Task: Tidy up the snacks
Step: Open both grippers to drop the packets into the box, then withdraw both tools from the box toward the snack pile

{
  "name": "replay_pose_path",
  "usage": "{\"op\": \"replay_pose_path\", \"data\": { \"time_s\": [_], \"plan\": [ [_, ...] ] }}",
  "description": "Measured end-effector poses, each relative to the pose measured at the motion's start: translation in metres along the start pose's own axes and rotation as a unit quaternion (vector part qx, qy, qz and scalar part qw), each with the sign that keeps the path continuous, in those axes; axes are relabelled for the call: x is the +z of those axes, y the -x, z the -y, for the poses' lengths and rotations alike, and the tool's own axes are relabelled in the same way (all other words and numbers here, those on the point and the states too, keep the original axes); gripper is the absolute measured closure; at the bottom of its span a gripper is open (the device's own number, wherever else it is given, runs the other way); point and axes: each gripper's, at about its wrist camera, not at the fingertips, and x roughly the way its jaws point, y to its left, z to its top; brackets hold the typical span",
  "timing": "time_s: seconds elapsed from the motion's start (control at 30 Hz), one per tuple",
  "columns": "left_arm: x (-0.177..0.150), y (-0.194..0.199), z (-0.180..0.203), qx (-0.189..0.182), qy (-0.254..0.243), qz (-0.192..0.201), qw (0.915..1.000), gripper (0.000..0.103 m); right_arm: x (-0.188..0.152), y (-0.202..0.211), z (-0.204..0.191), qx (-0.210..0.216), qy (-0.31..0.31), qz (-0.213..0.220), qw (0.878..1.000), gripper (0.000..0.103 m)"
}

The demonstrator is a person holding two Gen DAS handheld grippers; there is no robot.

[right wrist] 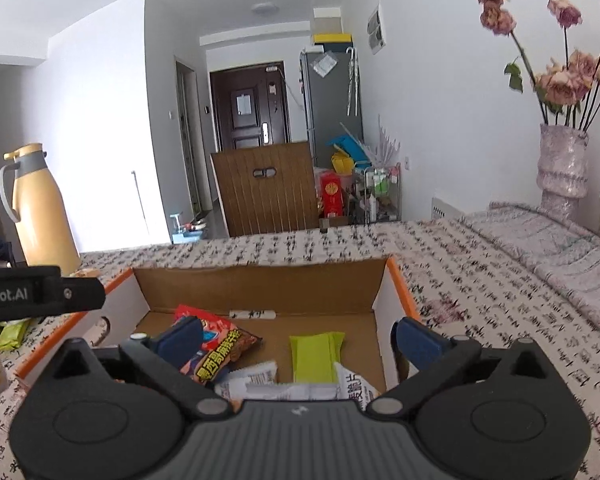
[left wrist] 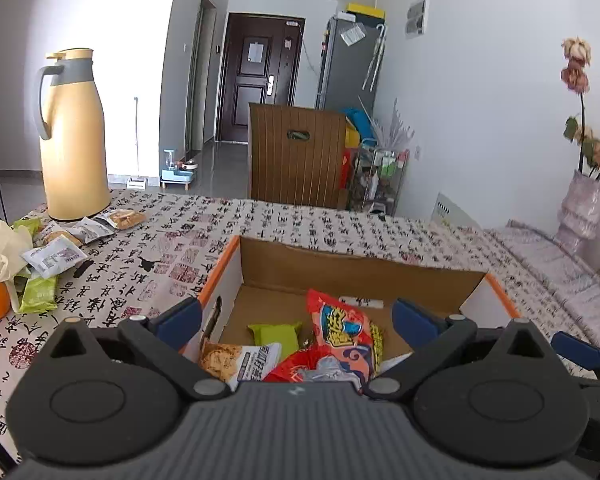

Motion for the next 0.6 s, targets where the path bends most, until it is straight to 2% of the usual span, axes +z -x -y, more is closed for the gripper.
{"op": "replay_pose_path", "data": {
  "time_s": [0.2,0.6],
  "plan": [
    [0.003,0.016,-0.002,0.006,-0.002,0.008,0.9999,0.0,0.004,0.021,-0.003,0.004,0.01,0.008,1.0,0.0],
    [-0.013,0.061,-0.014,0.017,-0.01,0.007,0.9998,0.0,-0.016,0.06,-0.009,0.013,0.029,-0.014,0.999,0.0]
  ]
}}
